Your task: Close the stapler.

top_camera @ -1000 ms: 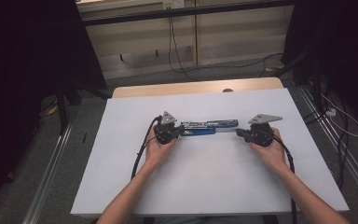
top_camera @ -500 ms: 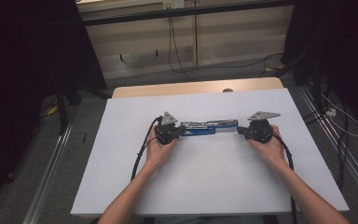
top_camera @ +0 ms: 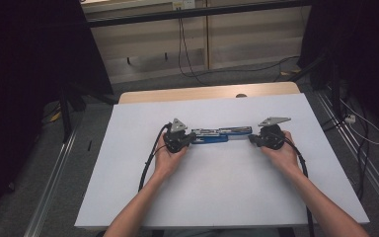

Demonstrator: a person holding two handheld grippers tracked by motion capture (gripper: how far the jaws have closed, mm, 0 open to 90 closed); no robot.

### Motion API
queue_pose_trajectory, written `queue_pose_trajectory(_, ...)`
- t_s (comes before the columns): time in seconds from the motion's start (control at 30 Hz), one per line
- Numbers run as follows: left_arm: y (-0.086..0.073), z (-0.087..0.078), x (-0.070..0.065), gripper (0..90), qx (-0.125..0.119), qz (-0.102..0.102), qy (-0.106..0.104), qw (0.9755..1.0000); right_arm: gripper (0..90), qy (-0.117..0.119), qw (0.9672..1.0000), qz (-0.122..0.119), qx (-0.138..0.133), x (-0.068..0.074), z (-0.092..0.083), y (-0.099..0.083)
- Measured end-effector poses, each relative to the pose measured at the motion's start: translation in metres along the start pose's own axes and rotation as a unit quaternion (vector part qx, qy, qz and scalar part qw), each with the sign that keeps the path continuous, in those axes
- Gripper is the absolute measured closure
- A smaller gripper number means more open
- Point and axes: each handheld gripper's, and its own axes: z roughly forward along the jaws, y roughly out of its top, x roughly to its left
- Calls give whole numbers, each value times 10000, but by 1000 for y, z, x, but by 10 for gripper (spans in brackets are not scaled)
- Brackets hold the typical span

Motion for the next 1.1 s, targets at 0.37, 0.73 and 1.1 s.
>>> queue_pose_trajectory(0.37,0,0,0,900,5,59,47,10000,900,-13,10000,-77,37,3,6,5)
queue_pose_trajectory(0.73,0,0,-1,900,-4,0,-13,10000,900,13,10000,-65,39,4,11,9)
queue_pose_trajectory(1.1,-1,0,2,900,-22,-34,-61,10000,900,22,10000,28,6,4,11,8)
